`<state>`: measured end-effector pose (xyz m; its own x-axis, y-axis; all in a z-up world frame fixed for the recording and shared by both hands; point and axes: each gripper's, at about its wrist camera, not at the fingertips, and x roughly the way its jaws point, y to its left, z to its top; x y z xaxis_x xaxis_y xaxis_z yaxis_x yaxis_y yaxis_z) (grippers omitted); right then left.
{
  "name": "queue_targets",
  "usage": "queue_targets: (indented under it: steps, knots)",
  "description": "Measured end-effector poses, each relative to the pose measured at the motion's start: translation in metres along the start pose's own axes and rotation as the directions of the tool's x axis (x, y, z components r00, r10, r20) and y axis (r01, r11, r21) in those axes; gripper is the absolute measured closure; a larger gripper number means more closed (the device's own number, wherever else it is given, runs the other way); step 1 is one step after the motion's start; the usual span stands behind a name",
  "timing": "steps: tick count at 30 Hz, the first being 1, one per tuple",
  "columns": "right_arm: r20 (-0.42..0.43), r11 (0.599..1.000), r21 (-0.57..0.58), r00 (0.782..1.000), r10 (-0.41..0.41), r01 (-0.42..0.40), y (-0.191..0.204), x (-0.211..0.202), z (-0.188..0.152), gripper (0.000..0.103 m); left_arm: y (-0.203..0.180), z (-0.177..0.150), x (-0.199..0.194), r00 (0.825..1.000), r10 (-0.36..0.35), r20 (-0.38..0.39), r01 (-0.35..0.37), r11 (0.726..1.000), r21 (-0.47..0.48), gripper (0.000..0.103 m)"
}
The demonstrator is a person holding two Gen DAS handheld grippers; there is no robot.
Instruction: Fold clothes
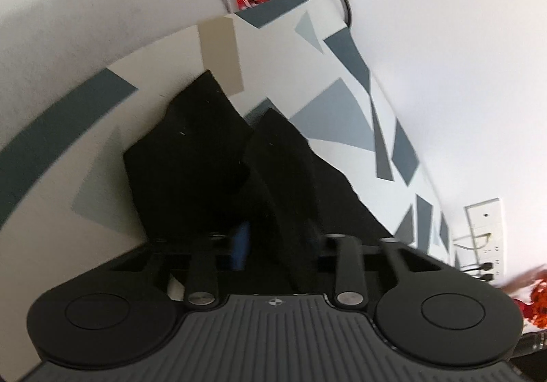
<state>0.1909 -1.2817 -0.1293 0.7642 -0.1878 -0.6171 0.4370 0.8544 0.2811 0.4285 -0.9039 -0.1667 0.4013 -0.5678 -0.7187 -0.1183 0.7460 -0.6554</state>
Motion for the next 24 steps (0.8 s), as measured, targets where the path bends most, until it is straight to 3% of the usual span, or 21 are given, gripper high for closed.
queue_targets:
  steps: [3,5,8,11,13,15,20,24]
  knots:
    - [-0.037,0.999,-0.034,0.999,-0.018,0.017,0.004,0.007,-0.001,0.091,0.0,0.001,0.004,1.0,-0.007,0.0,0.007,1.0,0.006,0.083]
    - [-0.065,0.998,-0.061,0.997,-0.037,0.033,0.008,0.013,-0.003,0.078,0.002,0.002,0.009,1.0,0.005,-0.012,-0.005,1.0,0.002,0.081]
    - [-0.089,0.995,-0.098,0.995,-0.037,0.028,0.014,0.017,-0.008,0.07,0.003,0.0,0.01,1.0,0.004,0.003,-0.004,1.0,0.008,0.081]
    - [-0.114,0.986,-0.161,0.992,-0.062,0.043,0.021,0.024,-0.014,0.066,-0.001,-0.005,0.009,0.999,0.035,0.018,-0.036,0.998,0.045,0.089]
    - [-0.106,0.982,-0.182,0.992,-0.072,0.052,0.023,0.025,-0.014,0.066,-0.004,-0.007,0.003,0.999,0.037,0.037,-0.039,0.998,0.054,0.096]
    - [-0.103,0.986,-0.156,0.992,-0.07,0.054,0.02,0.024,-0.009,0.098,-0.008,-0.007,-0.006,0.997,0.023,0.069,-0.027,0.998,0.056,0.098]
    - [-0.008,0.997,-0.073,1.0,-0.004,0.004,0.015,-0.006,0.02,0.098,-0.031,0.01,-0.044,0.982,-0.056,0.178,0.034,0.992,0.124,0.099]
    - [0.024,0.996,-0.038,0.997,0.078,-0.077,0.013,-0.032,0.047,0.097,-0.051,0.021,-0.081,0.952,-0.16,0.263,0.107,0.973,0.204,0.099]
